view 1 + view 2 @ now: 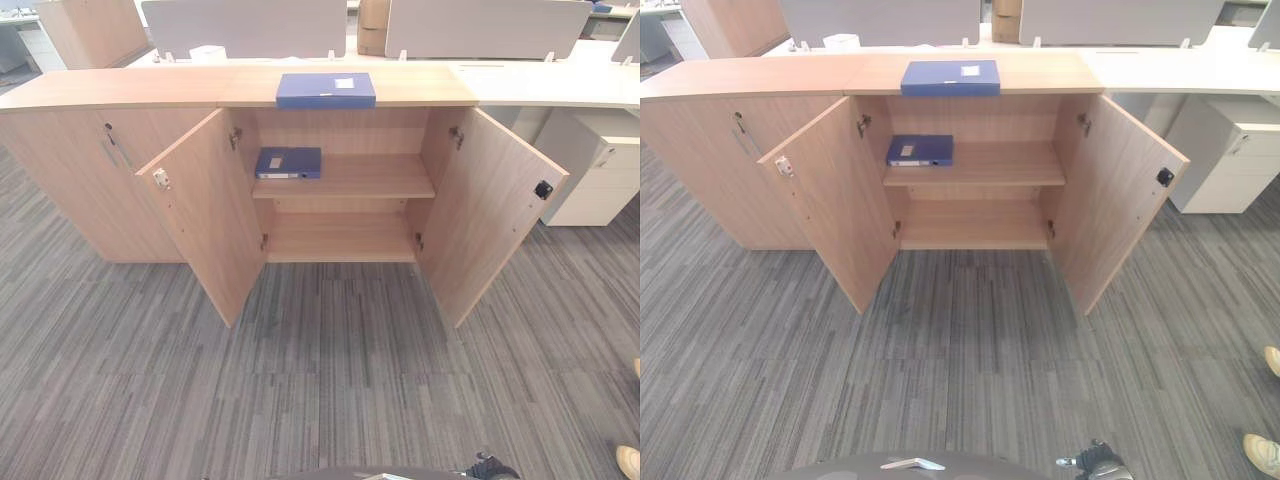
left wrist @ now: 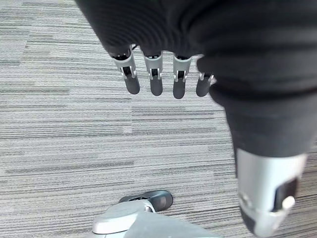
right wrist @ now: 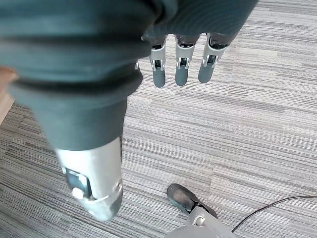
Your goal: Put the empty folder in the office cabinet
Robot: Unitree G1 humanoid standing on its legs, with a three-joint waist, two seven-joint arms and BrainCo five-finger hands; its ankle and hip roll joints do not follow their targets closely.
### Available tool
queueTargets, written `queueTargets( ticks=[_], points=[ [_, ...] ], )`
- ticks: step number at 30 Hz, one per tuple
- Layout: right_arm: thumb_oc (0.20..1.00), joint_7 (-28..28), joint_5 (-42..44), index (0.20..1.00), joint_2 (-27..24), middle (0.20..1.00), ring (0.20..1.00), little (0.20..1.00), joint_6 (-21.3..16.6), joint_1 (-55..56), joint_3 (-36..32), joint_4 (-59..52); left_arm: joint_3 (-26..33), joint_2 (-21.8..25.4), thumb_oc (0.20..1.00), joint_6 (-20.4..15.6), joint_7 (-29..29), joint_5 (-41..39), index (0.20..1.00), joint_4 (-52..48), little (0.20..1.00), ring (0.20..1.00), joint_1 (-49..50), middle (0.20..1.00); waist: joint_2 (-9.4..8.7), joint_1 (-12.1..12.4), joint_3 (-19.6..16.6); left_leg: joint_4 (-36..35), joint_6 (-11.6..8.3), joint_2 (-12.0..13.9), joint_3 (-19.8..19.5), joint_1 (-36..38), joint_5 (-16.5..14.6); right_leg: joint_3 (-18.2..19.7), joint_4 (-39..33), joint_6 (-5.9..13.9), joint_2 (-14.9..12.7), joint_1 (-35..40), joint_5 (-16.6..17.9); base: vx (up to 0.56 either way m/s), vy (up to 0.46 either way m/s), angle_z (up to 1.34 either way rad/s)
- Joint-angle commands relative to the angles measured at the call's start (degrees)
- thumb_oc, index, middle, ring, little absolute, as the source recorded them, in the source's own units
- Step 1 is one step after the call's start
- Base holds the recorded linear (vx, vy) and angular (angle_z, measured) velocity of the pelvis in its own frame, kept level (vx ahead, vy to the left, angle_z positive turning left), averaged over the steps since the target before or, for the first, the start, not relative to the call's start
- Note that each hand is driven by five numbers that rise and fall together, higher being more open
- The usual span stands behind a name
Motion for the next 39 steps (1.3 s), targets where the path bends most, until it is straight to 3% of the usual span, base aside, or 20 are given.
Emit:
queueTargets(
  ticks=[1,39],
  points=[
    [1.0,-0.2,-1.1,1.0,-1.5,1.0,1.0,1.0,-0.3,-2.9,2.0,2.4,2.5,1.1,1.0,-0.8,0.4,0.9,1.0,5.0,1.0,1.0,-2.3,1.0,-2.14,-0.5,0.1,-2.1,-3.87,0.9,1.7,-1.4,-3.0,-2.5,-2.1,4.03,-2.3,2.2,-2.6,0.0,0.0,0.0],
    [1.0,0.1,-2.3,1.0,-1.4,1.0,1.0,1.0,0.1,-3.3,2.8,2.3,2.1,1.0,1.0,-0.7,-0.2,1.1,1.0,5.6,1.0,1.0,-2.5,1.0,-1.76,-0.9,0.5,-2.1,-3.97,1.1,2.3,-1.6,-3.0,-2.6,-2.1,4.15,-2.4,1.7,-2.3,0.0,-0.001,0.0]
  ],
)
